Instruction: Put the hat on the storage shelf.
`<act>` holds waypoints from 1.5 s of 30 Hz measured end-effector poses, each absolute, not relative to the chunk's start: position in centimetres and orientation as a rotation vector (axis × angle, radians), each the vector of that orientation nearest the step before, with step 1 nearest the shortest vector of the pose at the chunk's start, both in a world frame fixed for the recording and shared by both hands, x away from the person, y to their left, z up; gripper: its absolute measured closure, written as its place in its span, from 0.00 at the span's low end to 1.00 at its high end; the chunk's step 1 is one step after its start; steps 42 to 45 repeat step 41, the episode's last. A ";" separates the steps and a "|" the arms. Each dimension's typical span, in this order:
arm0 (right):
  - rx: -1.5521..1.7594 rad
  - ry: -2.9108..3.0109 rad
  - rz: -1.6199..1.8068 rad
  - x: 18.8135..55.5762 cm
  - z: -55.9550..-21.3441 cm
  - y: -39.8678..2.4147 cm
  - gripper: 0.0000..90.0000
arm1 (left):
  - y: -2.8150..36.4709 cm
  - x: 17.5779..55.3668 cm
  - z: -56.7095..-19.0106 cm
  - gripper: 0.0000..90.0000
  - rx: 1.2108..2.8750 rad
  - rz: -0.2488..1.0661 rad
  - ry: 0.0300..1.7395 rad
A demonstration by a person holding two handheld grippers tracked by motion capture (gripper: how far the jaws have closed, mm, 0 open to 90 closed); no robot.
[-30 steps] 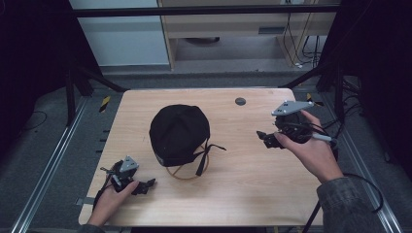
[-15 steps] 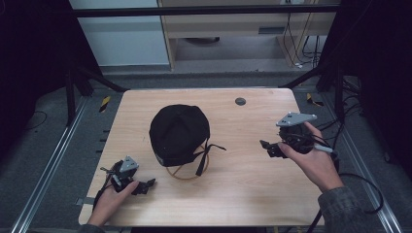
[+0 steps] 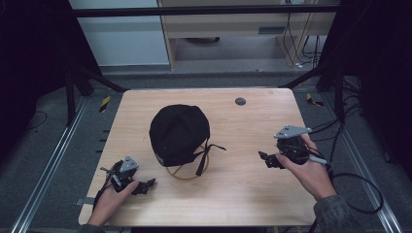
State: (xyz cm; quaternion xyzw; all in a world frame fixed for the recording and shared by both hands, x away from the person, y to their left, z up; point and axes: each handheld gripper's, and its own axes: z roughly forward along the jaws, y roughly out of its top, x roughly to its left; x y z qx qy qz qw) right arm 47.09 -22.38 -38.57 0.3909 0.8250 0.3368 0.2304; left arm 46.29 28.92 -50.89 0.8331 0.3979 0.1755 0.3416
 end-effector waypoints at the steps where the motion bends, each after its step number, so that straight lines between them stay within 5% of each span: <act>1: 1.082 2.273 0.929 47.1 -38.9 -22.4 0.16 | 28.9 46.3 -50.9 0.00 2.167 0.456 1.035; 45: 1.307 2.338 0.832 48.8 -50.0 -19.8 0.11 | 28.9 46.3 -50.9 0.00 2.167 0.457 1.035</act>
